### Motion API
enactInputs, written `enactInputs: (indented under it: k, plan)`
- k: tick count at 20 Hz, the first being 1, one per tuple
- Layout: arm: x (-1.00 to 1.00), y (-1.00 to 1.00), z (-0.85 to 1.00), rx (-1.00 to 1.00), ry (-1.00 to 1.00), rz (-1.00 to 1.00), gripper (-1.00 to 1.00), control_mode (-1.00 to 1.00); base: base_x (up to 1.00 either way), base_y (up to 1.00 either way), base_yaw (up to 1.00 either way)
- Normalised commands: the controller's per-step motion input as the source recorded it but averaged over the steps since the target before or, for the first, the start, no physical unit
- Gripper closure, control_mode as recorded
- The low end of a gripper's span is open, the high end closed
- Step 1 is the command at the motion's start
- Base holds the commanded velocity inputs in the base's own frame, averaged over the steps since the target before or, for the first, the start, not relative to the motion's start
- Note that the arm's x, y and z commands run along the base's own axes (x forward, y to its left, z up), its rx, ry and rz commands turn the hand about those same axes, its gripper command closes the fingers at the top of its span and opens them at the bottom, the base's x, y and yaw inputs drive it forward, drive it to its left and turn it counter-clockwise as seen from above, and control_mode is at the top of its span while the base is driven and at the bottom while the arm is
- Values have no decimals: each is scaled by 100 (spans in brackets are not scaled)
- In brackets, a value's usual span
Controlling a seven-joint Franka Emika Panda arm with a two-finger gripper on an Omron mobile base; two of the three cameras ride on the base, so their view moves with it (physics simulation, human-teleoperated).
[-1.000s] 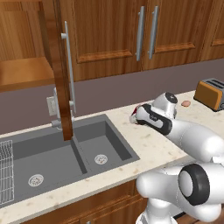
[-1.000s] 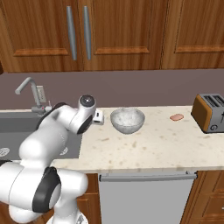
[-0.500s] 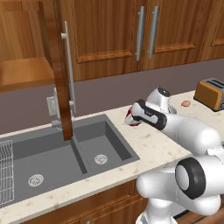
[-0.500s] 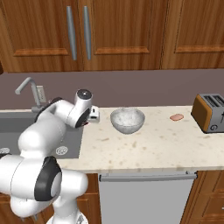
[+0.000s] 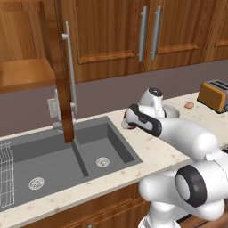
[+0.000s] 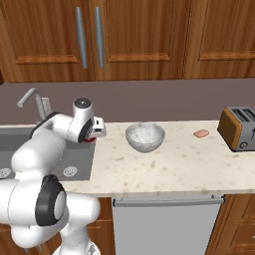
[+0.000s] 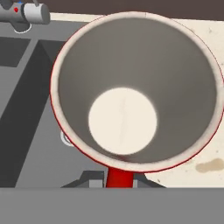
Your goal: Pick the mug and place it in the sink. Pick the bowl and place it in the open cabinet and then close the cabinet.
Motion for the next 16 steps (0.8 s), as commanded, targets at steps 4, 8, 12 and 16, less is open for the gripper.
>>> enactInputs:
  k: [4,8,12,16]
  plan:
    - [-1,26,-1,-4,0,3,100,-100,0,0,0]
    - [0,34,-9,0,0,1,100,-100,0,0,0]
    - [0,34,-11,0,0,0,100,-100,0,0,0]
    - [0,33,-29,0,0,1,100,-100,0,0,0]
